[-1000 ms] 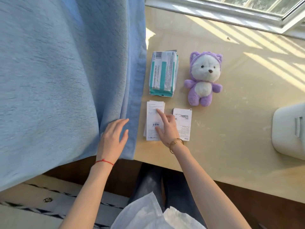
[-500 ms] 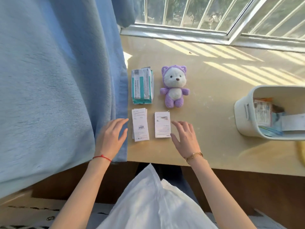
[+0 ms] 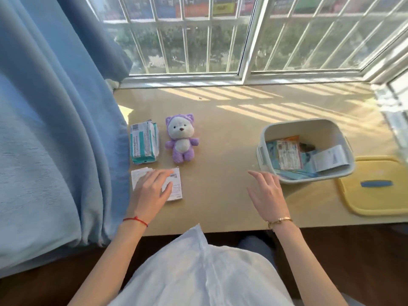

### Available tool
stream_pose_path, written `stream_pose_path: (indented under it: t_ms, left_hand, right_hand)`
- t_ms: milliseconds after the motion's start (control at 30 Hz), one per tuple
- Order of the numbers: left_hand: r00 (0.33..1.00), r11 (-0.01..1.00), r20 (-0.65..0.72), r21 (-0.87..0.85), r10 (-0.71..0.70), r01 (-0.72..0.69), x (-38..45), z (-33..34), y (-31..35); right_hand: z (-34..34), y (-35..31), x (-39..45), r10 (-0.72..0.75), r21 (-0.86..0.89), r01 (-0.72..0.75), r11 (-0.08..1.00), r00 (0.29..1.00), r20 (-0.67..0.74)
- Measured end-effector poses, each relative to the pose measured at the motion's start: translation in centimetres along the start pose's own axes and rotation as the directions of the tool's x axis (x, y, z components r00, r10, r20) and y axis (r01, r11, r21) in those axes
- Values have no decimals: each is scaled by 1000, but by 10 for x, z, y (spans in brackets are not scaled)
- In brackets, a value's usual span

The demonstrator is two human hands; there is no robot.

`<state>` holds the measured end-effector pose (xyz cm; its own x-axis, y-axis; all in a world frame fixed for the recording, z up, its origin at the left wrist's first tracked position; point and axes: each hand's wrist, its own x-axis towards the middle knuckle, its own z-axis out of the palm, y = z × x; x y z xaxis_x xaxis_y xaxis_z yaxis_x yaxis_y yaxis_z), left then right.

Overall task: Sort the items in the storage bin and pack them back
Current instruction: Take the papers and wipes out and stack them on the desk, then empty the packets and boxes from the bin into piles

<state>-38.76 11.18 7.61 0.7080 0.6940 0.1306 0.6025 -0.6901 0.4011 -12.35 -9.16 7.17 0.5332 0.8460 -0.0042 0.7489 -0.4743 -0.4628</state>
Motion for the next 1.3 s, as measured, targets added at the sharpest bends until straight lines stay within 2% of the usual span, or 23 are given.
stream_pose_path:
  t_ms: [167,367,467,600,767,967,1167,1300]
  left_hand:
    - [994,996,-97,-74,-46,39,29,43,98]
    - [983,983,-113,-130,-144,129,56,97,209]
    - [979,977,-105,-143,-173,158,69,118,256]
    - [989,974,-23,-175,-148,142,98,148,296]
    - [979,953,93,-230,-179,196,146,195,319]
    - [946,935,272,-253,-178,249,196,271,308]
    - [872,904,425,-228,-242,362,214,335,292]
    - [834,867,475,-248,-279,431,220,366,284]
  right_hand:
    - [-56,99,12,13,7,-13,1000,1000,5]
    - [-108,210,30,29,-5,-29,1000,999,43]
    - [-125,247,41,41,17,-42,999,997,61]
    - [-130,286,62,71,54,-77,996,992,101]
    - [-119,310,92,122,94,-137,986,981,152]
    - [-77,333,139,144,89,-172,981,956,254]
    - [-29,359,179,168,89,-208,974,929,330]
    - [0,375,198,188,68,-235,970,894,407]
